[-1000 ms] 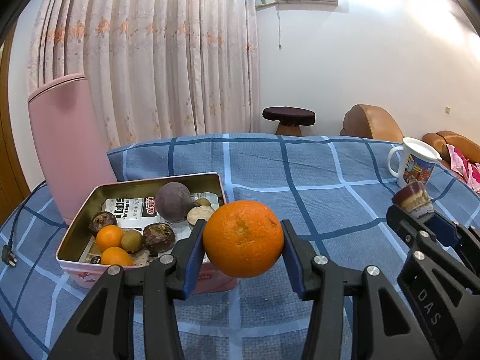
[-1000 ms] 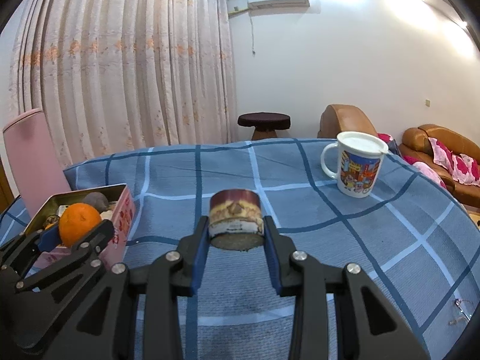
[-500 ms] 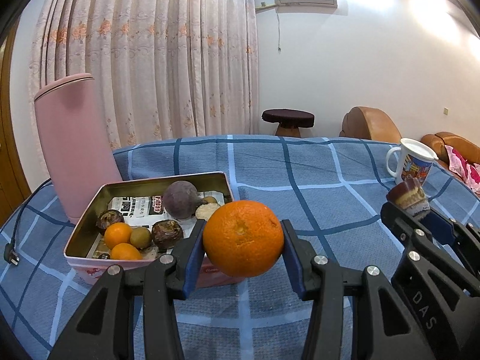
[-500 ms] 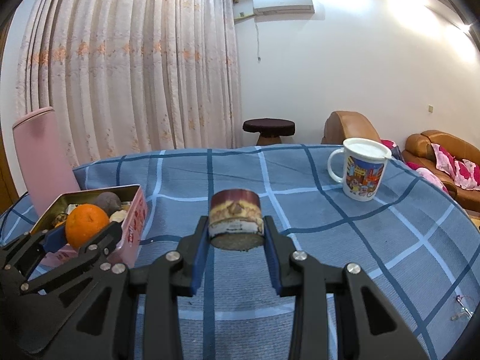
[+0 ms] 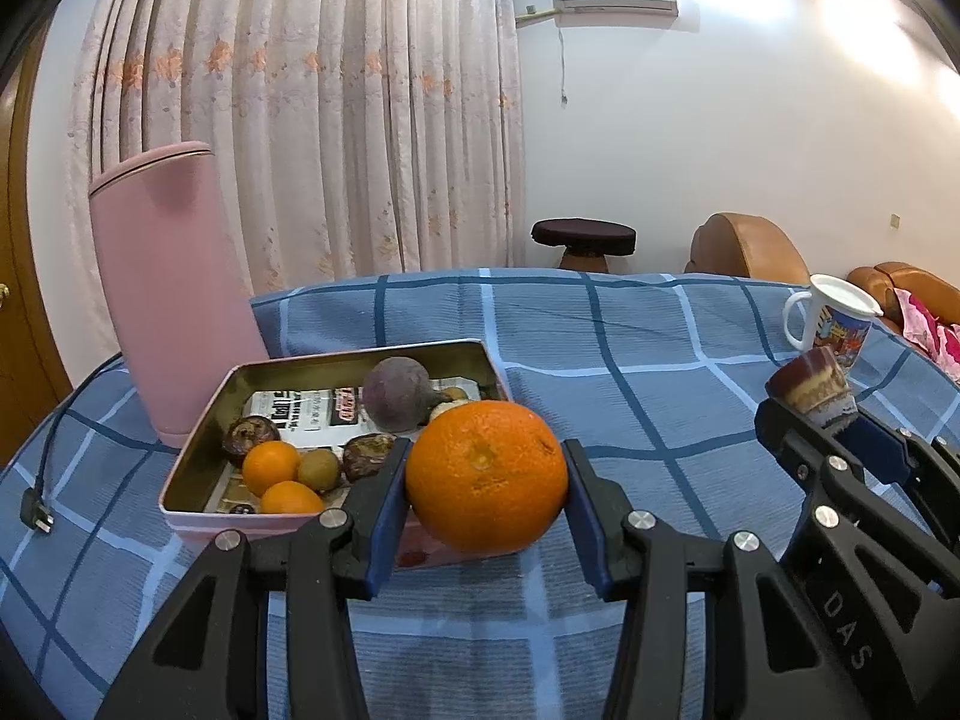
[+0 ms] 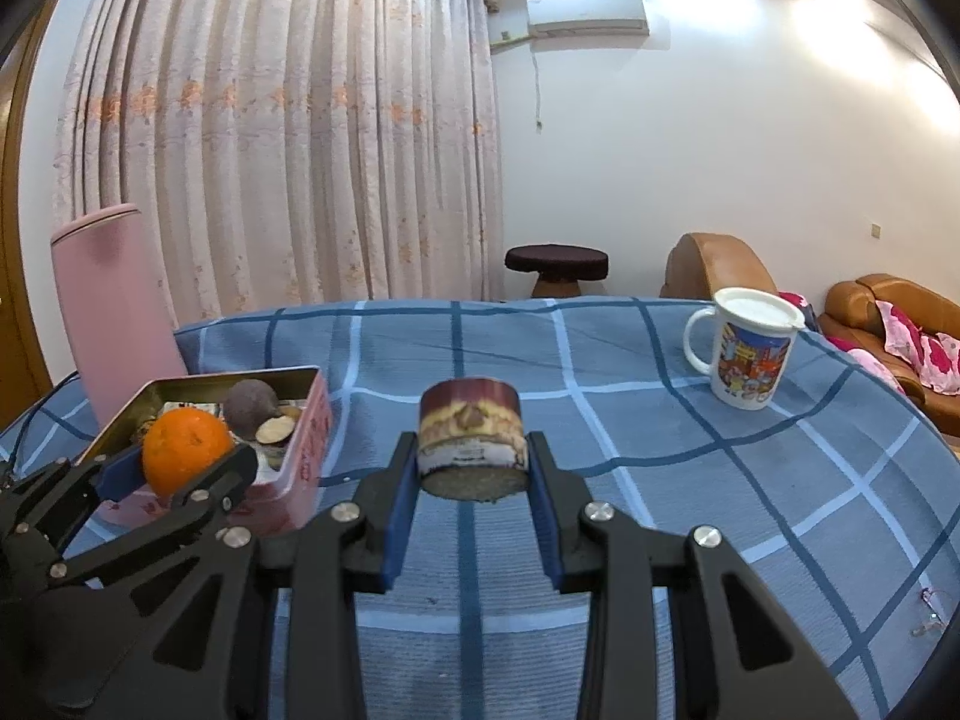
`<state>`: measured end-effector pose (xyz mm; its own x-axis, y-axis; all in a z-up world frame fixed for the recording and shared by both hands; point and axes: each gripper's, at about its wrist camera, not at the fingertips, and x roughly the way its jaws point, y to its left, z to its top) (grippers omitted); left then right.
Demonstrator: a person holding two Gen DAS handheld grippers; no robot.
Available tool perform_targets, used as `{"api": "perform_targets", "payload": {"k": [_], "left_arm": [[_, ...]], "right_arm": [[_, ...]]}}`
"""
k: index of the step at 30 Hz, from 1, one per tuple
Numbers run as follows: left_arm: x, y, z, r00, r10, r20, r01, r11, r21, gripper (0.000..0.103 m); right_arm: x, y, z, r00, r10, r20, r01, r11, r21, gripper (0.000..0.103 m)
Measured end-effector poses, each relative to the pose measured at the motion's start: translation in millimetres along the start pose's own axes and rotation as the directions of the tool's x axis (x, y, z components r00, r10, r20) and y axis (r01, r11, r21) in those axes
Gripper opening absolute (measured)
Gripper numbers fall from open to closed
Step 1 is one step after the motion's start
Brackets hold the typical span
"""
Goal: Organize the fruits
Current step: 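Lift and carry the orange and the small can toward the tin tray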
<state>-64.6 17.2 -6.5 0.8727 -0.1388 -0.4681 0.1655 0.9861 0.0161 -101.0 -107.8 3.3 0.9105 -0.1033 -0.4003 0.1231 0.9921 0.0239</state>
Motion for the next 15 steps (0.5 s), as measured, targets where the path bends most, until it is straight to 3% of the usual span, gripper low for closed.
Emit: {"api": "perform_targets", "payload": {"k": [15], "left_arm": [[-6, 35, -5, 1.0, 0.023, 0.004, -0.023, 0.999, -0.041, 0.05]], "right_arm": [[-3, 31, -3, 0.999, 0.045, 0.003, -0.045, 0.999, -0.022, 0.037]]}}
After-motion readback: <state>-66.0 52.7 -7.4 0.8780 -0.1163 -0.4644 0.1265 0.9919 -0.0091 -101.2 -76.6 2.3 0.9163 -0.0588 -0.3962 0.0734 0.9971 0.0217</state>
